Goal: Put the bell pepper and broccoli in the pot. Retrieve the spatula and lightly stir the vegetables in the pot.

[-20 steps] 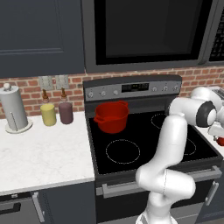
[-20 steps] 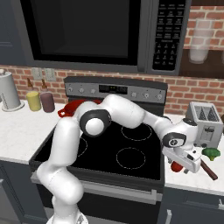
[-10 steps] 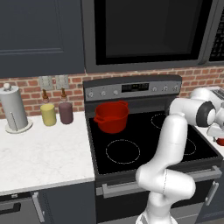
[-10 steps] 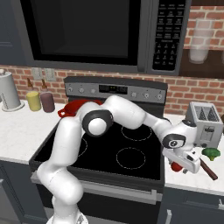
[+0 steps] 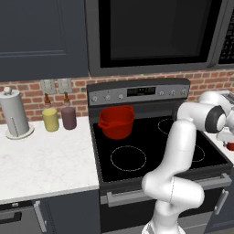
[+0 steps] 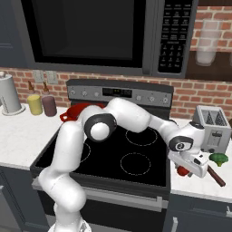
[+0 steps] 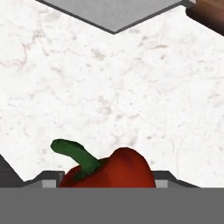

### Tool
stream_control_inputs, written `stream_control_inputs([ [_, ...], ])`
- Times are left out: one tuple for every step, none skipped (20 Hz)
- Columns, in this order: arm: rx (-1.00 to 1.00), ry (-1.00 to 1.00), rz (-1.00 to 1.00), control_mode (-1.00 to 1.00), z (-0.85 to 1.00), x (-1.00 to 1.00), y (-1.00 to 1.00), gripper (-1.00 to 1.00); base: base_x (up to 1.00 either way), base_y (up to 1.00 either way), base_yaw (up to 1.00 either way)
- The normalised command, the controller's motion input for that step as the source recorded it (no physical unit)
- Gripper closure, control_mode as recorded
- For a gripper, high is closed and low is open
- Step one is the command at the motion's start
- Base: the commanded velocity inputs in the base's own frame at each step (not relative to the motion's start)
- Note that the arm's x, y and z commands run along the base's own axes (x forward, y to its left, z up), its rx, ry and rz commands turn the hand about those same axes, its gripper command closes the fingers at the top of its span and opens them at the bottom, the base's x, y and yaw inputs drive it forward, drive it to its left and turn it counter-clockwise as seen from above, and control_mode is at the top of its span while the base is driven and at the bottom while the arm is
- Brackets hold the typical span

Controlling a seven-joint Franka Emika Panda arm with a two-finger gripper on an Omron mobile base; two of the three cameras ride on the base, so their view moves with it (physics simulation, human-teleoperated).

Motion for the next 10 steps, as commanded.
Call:
stream_control_inputs([
  [0.02, 0.0, 0.0, -1.0, 0.48, -0.02, 0.26, 1.0, 0.0, 0.0, 0.0],
  [0.03, 0.0, 0.0, -1.0, 0.54, -0.01, 0.28, 1.0, 0.0, 0.0, 0.0],
  [0.03, 0.0, 0.0, -1.0, 0.61, 0.0, 0.31, 1.0, 0.0, 0.0, 0.0],
  [0.03, 0.0, -0.01, -1.0, 0.77, 0.0, 0.37, 1.0, 0.0, 0.0, 0.0],
  [0.03, 0.0, 0.0, -1.0, 0.83, 0.0, 0.41, 1.0, 0.0, 0.0, 0.0],
  [0.04, 0.0, 0.0, -1.0, 0.91, 0.0, 0.45, 1.0, 0.0, 0.0, 0.0],
  [0.04, -0.01, 0.0, -1.0, 0.94, 0.0, 0.48, 1.0, 0.0, 0.0, 0.0],
  [0.03, -0.01, 0.0, -1.0, 0.94, 0.0, 0.51, 1.0, 0.0, 0.0, 0.0],
  [0.02, -0.02, 0.0, -1.0, 0.97, 0.0, 0.56, 1.0, 0.0, 0.0, 0.0],
  [0.02, -0.02, 0.0, -1.0, 0.98, 0.0, 0.57, 1.0, 0.0, 0.0, 0.0],
])
